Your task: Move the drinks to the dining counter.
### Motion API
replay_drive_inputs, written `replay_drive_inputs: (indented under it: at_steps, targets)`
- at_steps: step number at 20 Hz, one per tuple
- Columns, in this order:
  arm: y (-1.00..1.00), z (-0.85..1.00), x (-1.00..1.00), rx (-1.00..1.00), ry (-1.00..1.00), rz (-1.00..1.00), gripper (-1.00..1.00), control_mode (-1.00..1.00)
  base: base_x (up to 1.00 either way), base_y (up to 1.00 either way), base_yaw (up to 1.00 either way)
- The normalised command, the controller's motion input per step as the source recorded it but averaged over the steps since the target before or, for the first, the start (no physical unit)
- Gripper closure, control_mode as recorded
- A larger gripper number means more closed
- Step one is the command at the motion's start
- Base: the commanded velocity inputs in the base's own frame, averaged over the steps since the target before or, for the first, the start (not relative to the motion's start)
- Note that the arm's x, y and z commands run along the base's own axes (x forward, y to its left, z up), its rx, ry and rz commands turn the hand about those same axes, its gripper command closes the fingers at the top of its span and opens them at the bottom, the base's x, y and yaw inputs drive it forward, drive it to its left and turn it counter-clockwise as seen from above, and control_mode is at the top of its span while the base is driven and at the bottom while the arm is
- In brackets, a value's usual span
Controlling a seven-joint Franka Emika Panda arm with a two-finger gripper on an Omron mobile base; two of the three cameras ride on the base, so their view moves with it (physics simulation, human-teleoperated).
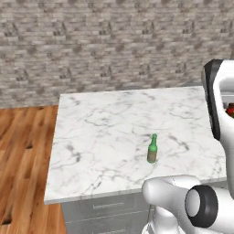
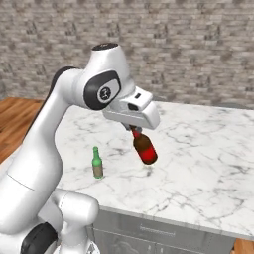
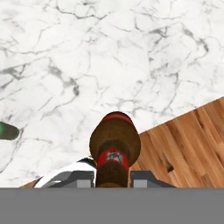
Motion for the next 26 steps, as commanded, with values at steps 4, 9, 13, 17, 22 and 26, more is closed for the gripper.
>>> replay_drive_inputs:
  at_steps: [4, 9, 13, 17, 22, 26]
  targets:
    - [0.02, -0.28, 0.51, 0.00, 0.04, 0.00, 1.00, -1.00, 0.00, 0.00, 0.00]
    - [0.00, -0.33, 0.41, -0.01, 0.00, 0.00, 1.00, -1.00, 0.00, 0.00, 0.00]
    - [0.00, -0.28, 0.33, -0.04, 0.00, 0.00, 1.00, -1.00, 0.00, 0.00, 0.00]
    - [0.00, -0.32, 0.26, 0.00, 0.00, 0.00, 1.00, -1.00, 0.00, 0.00, 0.00]
    - [0.00, -0.29, 0.18, 0.00, 0.00, 0.00, 1.00, -1.00, 0.00, 0.00, 0.00]
    - [0.00, -0.21, 0.15, 0.02, 0.00, 0.00, 1.00, -1.00, 0.00, 0.00, 0.00]
